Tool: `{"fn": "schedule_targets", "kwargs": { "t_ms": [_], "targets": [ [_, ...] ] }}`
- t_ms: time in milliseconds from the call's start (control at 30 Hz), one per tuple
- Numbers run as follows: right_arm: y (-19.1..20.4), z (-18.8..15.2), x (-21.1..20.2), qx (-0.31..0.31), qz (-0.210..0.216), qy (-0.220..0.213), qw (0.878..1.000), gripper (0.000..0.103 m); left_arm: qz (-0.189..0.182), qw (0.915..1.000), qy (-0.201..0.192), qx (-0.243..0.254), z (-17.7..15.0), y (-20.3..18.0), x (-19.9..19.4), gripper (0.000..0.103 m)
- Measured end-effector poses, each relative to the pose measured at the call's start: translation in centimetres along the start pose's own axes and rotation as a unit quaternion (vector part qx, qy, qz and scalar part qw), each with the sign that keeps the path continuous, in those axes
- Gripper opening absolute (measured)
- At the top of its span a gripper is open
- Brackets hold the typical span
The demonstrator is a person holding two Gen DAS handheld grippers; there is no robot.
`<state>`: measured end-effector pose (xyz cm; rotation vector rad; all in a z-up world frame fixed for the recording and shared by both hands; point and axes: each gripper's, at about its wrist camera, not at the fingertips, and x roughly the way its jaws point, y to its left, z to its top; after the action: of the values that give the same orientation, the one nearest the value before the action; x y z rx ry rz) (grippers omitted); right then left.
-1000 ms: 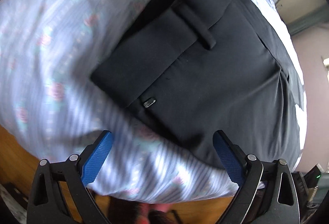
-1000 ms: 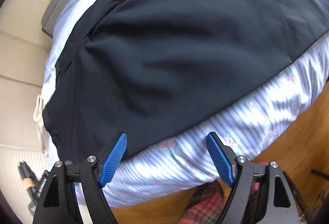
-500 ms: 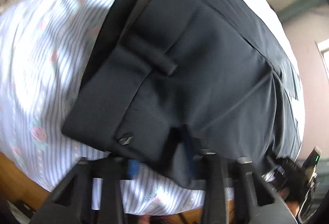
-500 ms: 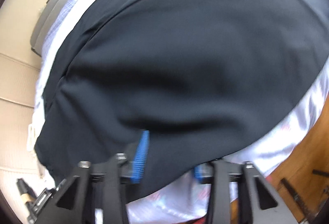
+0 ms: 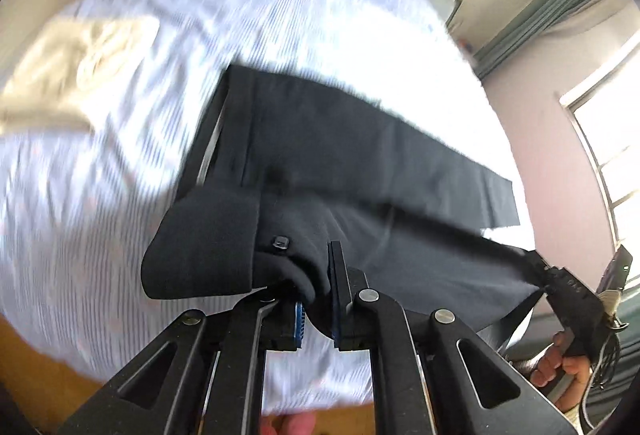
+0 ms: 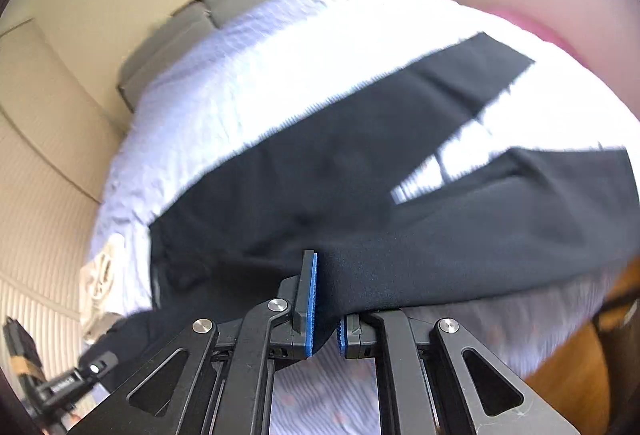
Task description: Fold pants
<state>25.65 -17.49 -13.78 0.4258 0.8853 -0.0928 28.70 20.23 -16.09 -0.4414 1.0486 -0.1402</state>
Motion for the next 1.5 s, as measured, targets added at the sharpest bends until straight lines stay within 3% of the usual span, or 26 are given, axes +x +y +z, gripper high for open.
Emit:
{"fn": "schedule_targets", "kwargs": {
  "t_ms": [167,367,600,800,867,900,933,1000,1067,1133,1267,1500],
  "targets": [
    [2.7,6.0,2.2,-0.034,0.004,-0.020,0.999,0.009,0.010,0.9995,-0.029,0.009,7.5,-1.9,3.8,0.011],
    [5.3,11.8,10.0,-0.042,-0.015,0.019,0.999,0.009,0.029,0.9994,0.009,0.013,15.4,0.1,11.8,0.011],
    [8.2,14.7,19.1,-0.088,-0.059,0.067,0.992,0.009,0.045,0.9955,0.083,0.000,19.0,2.7,20.0,0.011],
    [7.9,15.1,25.6,-0.083,-0.089,0.119,0.985,0.010,0.060,0.9886,0.136,-0.022,20.8,4.9,25.5,0.014],
    [8.1,15.1,27.1,-0.076,-0.098,0.136,0.983,0.014,0.053,0.9867,0.148,-0.042,21.1,5.5,26.1,0.015],
    [8.2,15.2,27.5,-0.074,-0.099,0.142,0.982,0.025,0.048,0.9863,0.149,-0.051,21.3,5.6,26.0,0.016],
    [8.4,15.4,27.6,-0.069,-0.088,0.144,0.983,0.042,0.043,0.9855,0.151,-0.064,21.4,5.7,25.8,0.020],
    [9.0,15.6,27.0,-0.056,-0.059,0.141,0.987,0.059,0.029,0.9866,0.139,-0.079,21.9,5.8,24.9,0.040],
    [10.1,15.7,25.5,-0.065,-0.049,0.130,0.988,0.061,0.045,0.9940,0.079,-0.062,22.9,4.8,22.0,0.069],
    [11.2,15.8,23.6,-0.077,-0.026,0.124,0.989,0.061,0.061,0.9969,0.034,-0.035,23.7,3.8,19.8,0.072],
    [13.1,15.7,18.3,-0.116,0.002,0.089,0.989,0.061,0.038,0.9984,0.021,0.036,22.9,0.4,15.7,0.072],
    [9.4,14.0,7.2,-0.109,0.037,0.025,0.993,0.066,0.017,0.9805,-0.017,0.195,14.4,-9.0,8.6,0.073]
  ]
}}
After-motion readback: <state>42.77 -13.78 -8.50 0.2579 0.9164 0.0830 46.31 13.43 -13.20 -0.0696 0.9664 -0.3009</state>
